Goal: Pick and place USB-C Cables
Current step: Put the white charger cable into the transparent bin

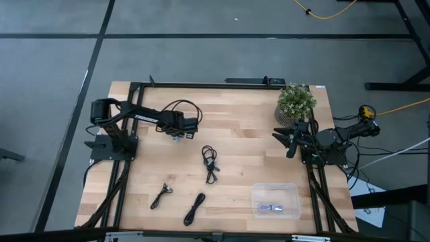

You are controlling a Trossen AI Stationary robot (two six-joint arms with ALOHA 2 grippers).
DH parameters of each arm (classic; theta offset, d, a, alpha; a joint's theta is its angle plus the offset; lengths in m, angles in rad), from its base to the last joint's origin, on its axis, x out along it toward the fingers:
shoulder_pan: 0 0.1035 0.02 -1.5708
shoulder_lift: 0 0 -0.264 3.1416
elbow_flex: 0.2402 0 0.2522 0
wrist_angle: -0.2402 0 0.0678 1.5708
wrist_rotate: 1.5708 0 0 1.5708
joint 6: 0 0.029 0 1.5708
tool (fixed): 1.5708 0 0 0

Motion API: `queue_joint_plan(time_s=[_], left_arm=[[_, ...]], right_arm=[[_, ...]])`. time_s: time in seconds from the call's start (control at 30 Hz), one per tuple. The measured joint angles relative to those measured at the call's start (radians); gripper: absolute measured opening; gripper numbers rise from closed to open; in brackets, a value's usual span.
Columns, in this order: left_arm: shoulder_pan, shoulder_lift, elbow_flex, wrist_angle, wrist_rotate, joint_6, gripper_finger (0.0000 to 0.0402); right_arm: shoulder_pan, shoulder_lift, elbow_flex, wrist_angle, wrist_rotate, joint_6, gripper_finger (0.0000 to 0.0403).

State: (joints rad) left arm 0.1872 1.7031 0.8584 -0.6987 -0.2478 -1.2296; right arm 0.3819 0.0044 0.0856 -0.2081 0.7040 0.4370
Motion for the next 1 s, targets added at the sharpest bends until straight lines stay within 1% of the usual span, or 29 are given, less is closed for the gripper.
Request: queue_joint_plan(time_s=[0.13,0.2,0.3,0.4,0.47,0.57,0.73,0.9,1.0], left_arm=[[-0.021,-0.006,-0.002,0.019,-0.002,0.003,0.0025],[-0.028,-0.008,-0.003,0.037,-0.007,0.032,0.0023],[-0.029,-0.029,-0.002,0.071,-0.006,0.119,0.0024],[-0.04,-0.053,0.034,0.13,0.007,0.179,0.0023],[-0.054,-0.085,0.065,0.207,-0.031,0.254,0.0023],[-0.066,-0.111,0.094,0.347,-0.065,0.422,0.0023],[-0.093,-0.122,0.16,0.632,-0.072,0.667,0.0024],[-0.138,-0.111,0.178,0.922,-0.065,0.794,0.0023],[-0.175,-0.111,0.178,1.016,-0.04,0.826,0.0023]], right_arm=[[0.0,0.0,0.0,0.0,0.0,0.0,0.0147],[0.0,0.0,0.0,0.0,0.0,0.0,0.0147],[0.0,0.0,0.0,0.0,0.0,0.0,0.0147],[0.0,0.0,0.0,0.0,0.0,0.0,0.0147],[0.0,0.0,0.0,0.0,0.0,0.0,0.0147],[0.0,0.0,0.0,0.0,0.0,0.0,0.0147],[0.0,0.002,0.0,0.0,0.0,0.0,0.0147],[0.0,0.0,0.0,0.001,0.002,0.0,0.0147],[0.0,0.0,0.0,0.001,0.002,0.0,0.0147]])
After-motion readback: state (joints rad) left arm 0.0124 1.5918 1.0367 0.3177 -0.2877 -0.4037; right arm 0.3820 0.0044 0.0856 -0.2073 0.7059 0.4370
